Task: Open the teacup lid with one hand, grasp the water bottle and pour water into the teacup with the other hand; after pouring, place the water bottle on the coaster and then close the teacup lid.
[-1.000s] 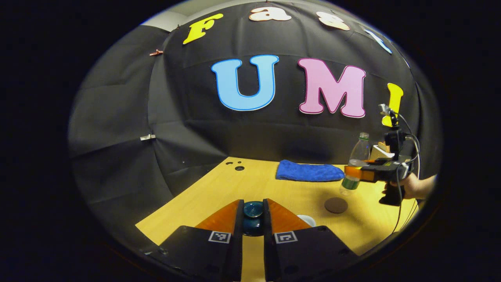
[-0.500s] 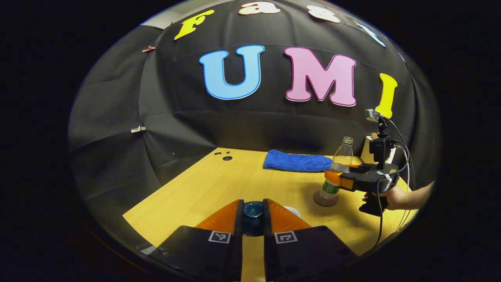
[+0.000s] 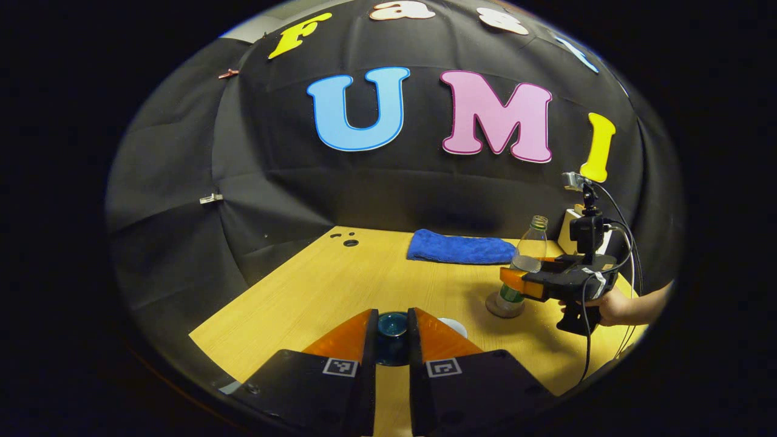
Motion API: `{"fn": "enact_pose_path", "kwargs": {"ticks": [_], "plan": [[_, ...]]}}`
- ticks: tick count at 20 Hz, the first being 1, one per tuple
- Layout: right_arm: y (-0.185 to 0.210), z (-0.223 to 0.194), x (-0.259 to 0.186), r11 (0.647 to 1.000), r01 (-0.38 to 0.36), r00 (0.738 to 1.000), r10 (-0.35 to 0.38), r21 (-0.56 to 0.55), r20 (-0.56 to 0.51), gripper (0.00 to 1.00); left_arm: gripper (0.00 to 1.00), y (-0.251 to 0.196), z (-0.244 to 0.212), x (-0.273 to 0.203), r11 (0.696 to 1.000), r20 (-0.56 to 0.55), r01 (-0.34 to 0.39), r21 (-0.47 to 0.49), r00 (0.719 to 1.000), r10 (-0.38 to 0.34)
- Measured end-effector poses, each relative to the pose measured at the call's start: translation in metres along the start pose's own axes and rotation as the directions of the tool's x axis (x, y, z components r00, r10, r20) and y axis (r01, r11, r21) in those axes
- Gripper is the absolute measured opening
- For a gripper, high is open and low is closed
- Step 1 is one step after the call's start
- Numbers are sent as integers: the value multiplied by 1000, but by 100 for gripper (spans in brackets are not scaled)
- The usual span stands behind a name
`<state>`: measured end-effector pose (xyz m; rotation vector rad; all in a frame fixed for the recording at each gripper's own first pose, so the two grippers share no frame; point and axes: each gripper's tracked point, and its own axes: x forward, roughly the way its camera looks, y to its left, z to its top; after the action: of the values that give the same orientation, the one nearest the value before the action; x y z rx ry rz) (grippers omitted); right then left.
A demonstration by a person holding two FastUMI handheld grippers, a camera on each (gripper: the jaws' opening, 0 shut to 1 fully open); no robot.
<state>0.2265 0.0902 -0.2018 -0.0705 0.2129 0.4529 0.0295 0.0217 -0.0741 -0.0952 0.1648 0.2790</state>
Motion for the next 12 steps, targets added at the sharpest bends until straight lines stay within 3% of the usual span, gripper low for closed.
{"fn": "enact_pose_path", "kwargs": {"ticks": [2, 3, 7, 8, 12], "plan": [[-2, 1, -5, 1000, 16, 1000, -16, 10, -1, 96, 23, -3, 4, -2, 1000, 11, 10, 8, 1000, -10], [-3, 1, -10, 1000, 26, 1000, -26, 10, -1, 100, 27, -4, 6, -3, 1000, 18, 14, 10, 1000, -15], [-12, 6, -39, 997, 73, 997, -73, 17, -3, 100, 23, -9, 16, -5, 999, 40, 39, 0, 998, -39], [-15, 5, -53, 996, 89, 996, -89, 21, -8, 96, 27, -10, 18, -4, 999, 40, 48, -3, 998, -47], [-24, 7, -112, 987, 158, 987, -158, 10, -17, 100, 27, -21, 13, 13, 996, 29, 93, 9, 995, -94]]}}
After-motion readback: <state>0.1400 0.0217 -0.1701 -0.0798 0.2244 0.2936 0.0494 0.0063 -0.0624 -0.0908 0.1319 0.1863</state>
